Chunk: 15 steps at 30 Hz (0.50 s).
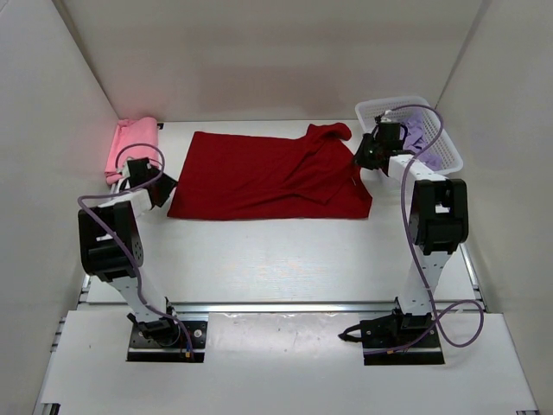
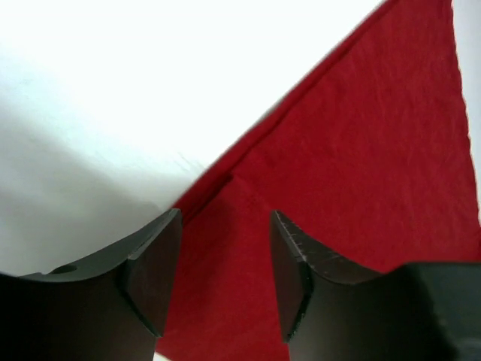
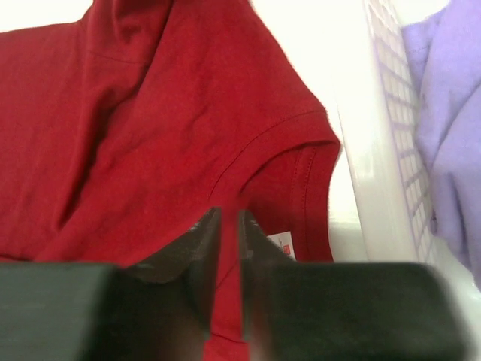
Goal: Fold and stack the t-shirts
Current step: Fold the flattened tshirt in 1/3 of the way
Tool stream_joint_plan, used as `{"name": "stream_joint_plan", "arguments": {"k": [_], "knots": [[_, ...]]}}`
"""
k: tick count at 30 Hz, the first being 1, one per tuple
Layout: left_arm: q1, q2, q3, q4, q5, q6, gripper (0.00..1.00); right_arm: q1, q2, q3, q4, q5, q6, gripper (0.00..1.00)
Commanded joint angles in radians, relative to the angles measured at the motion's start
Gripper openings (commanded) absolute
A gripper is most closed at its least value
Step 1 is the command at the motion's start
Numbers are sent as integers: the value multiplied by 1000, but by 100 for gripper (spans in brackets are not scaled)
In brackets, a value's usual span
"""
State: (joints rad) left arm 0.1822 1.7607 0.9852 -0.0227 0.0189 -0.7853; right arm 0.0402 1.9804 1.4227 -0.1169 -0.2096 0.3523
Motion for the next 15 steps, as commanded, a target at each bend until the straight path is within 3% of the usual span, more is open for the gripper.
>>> {"name": "stream_joint_plan", "arguments": {"k": [1,5,7,8,9,11,15], "knots": [[28,-134,-54,10,1,0,62,-14,-44,38,43,-33,7,15],[8,-268,-176,30,-17,3,58,-28,-179,-80,49,-43,34,34],[8,-323,-254,33,13,-3,58,-30,-279,-180,98,-39,59,37],[19,-345,-310,36,33,-9,59,-28,-337,-258,112,-21,72,36],[31,-363,-338,46,33,-20,60,-23,-368,-295,167,-2,77,19],[37,-392,-407,64,44,-34,60,-7,-466,-442,210,13,112,0],[8,-348,-381,61,27,-46,59,-9,-567,-631,318,36,187,0]]}}
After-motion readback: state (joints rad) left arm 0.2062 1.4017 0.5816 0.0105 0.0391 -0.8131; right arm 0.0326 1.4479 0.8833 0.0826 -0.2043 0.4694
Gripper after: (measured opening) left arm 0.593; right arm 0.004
